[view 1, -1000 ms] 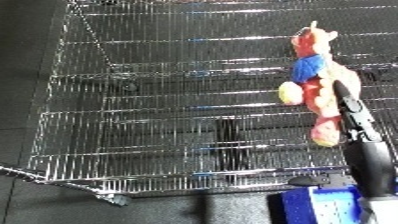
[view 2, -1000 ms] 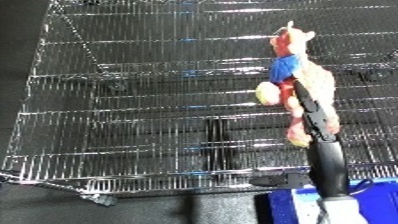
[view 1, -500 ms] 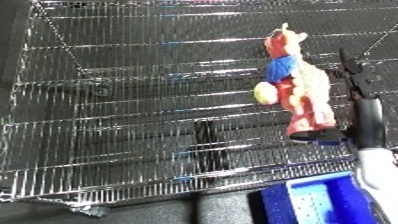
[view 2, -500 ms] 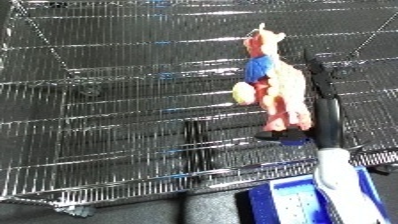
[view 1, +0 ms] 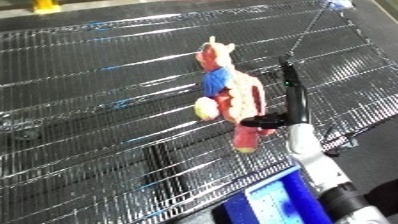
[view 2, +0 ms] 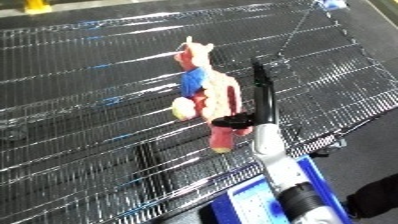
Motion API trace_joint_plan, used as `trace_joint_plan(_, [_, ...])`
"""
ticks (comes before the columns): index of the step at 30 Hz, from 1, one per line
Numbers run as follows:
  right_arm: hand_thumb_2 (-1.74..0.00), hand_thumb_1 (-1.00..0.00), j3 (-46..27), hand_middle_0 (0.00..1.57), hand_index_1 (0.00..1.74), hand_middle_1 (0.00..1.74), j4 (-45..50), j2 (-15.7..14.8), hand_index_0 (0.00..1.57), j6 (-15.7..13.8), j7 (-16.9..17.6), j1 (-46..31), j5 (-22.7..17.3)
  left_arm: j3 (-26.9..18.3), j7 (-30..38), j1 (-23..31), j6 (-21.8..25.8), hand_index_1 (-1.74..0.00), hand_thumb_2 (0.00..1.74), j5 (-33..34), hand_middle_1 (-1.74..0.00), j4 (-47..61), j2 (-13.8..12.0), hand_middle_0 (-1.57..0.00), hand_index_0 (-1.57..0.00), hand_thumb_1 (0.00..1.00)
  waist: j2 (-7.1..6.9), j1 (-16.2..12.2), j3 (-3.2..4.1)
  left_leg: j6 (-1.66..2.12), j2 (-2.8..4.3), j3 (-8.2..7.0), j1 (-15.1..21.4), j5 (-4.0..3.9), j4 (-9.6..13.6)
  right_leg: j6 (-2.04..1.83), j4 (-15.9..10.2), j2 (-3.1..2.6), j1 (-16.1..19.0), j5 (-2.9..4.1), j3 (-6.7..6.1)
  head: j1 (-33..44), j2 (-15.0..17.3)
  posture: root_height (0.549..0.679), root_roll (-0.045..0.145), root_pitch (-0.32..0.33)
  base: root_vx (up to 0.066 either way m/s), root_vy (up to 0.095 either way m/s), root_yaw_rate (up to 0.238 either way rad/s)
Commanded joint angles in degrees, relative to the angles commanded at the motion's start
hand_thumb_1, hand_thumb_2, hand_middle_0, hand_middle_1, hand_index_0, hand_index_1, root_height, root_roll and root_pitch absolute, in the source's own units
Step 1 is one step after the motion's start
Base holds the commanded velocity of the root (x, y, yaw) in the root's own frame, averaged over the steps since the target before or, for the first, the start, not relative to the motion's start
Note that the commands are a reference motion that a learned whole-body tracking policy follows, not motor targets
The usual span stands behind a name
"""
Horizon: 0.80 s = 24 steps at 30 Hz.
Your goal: Pick up the object and place it into the box
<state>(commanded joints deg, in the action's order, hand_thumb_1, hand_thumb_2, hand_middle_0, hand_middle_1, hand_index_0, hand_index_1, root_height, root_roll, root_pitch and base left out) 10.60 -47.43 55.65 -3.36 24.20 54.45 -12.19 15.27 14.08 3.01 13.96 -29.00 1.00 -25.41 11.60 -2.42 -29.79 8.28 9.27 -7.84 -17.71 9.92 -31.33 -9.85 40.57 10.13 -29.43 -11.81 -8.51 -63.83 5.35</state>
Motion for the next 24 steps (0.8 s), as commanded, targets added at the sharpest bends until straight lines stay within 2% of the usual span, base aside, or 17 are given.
trace_joint_plan(4, [0.0,0.0,5.1,0.0,0.0,0.0,-7.13,0.97,0.0,0.74,-1.08,6.98,0.36,0.72,-0.33,1.2,0.09,-1.74,1.74,-0.65,-1.74,-0.31,-0.02,-1.57,-1.57,1.0,1.64,0.0,0.0,0.19,-0.36,-0.06,-0.9,-0.54,0.27,0.25,0.27,0.1,-1.19,-0.15,-0.21,-2.52,-1.29,0.637,0.101,0.037,0.015,0.007,0.011])
trace_joint_plan(8, [0.0,0.0,8.57,0.0,0.0,0.0,-12.31,1.39,0.0,1.54,-2.18,11.4,0.64,1.08,-0.53,1.7,0.2,-1.74,1.74,-0.98,-1.74,-0.48,0.1,-1.57,-1.57,1.0,2.69,-0.04,0.0,0.34,-0.59,0.03,-1.58,-0.94,0.62,0.4,0.5,0.26,-2.09,-0.28,-0.26,-3.2,-1.74,0.637,0.105,0.047,0.012,-0.012,0.035])
trace_joint_plan(13, [0.0,0.0,11.77,0.0,0.0,0.0,-16.84,1.35,0.0,1.95,-4.14,14.31,0.96,1.32,-0.52,1.8,0.29,-1.74,1.74,-1.4,-1.74,-0.67,0.21,-1.57,-1.57,1.0,3.37,0.15,0.0,0.4,-0.66,0.24,-2.1,-1.24,0.81,0.55,0.67,0.4,-2.57,-0.49,-0.11,-3.58,-1.72,0.637,0.108,0.054,0.007,-0.023,0.034])
trace_joint_plan(18, [0.0,0.0,13.37,0.0,0.0,0.0,-18.84,0.69,0.0,2.6,-5.87,13.82,2.17,0.96,-0.3,2.0,0.38,-1.74,1.74,-1.49,-1.74,-0.87,0.37,-1.57,-1.57,1.0,3.74,0.19,0.0,0.45,-0.53,0.45,-2.73,-1.46,0.92,0.59,0.71,0.43,-2.92,-0.64,0.03,-3.18,-1.87,0.637,0.109,0.061,0.001,-0.02,0.037])
trace_joint_plan(24, [-0.52,-0.3,14.56,0.47,0.52,0.52,-19.36,-1.09,0.47,3.16,-8.16,11.27,4.39,0.14,-0.01,1.94,0.23,-1.74,1.74,-1.27,-1.74,-1.16,0.25,-1.57,-1.57,1.0,3.44,0.29,0.0,0.49,-0.22,0.6,-3.14,-1.48,0.68,0.6,0.77,0.36,-2.77,-0.69,0.42,-1.92,-0.07,0.637,0.106,0.061,0.0,-0.014,0.038])
